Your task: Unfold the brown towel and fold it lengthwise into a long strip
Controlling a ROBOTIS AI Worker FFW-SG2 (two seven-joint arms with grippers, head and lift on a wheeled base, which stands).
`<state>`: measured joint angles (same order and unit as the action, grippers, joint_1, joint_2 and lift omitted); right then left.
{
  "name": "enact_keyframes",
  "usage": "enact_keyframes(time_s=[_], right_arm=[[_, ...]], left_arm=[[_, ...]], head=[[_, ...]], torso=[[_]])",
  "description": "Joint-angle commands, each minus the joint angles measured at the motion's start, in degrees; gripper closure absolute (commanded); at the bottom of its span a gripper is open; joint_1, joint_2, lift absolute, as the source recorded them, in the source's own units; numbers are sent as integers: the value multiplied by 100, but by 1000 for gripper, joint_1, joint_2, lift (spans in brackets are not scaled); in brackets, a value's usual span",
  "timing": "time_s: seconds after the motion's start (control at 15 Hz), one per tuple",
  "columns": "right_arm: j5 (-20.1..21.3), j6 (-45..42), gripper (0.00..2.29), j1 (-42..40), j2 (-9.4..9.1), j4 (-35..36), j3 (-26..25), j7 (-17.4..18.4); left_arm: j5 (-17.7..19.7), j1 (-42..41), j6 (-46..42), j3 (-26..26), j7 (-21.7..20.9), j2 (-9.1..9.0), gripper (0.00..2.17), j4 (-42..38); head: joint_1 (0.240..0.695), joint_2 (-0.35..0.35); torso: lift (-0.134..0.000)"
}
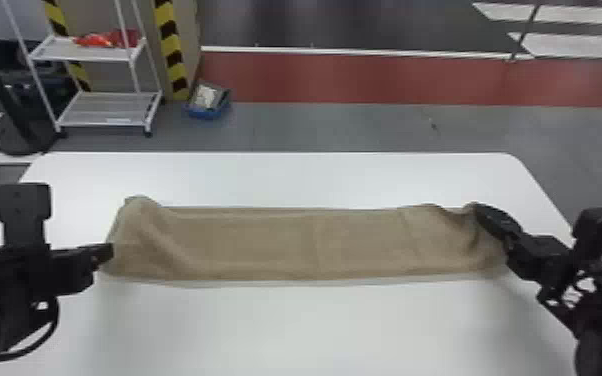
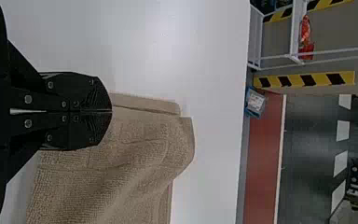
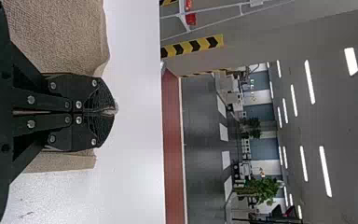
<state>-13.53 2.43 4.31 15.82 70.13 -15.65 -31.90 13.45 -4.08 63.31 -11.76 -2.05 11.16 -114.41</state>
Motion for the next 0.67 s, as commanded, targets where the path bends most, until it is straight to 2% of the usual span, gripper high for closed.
enact_keyframes(time_s=[0.0, 0.4, 0.47, 0.6], right_arm=[[-9, 17, 1416, -9, 0, 18, 0, 0], [-1, 35, 1416, -9, 0, 18, -53, 26], [-1, 52, 1416, -18, 0, 35, -26, 26], [-18, 70, 1416, -79, 0, 88, 9, 26]], left_arm=[[140, -137, 11, -142, 3, -26, 1632, -222], [342, -647, -147, -555, 82, -70, 1629, -688], [325, -647, -446, -503, 109, -79, 1393, -635], [316, -621, -622, -415, -32, -53, 758, -530]], head=[[695, -53], [695, -38], [695, -36], [695, -34]], torso=[[-123], [-123], [-123], [-123]])
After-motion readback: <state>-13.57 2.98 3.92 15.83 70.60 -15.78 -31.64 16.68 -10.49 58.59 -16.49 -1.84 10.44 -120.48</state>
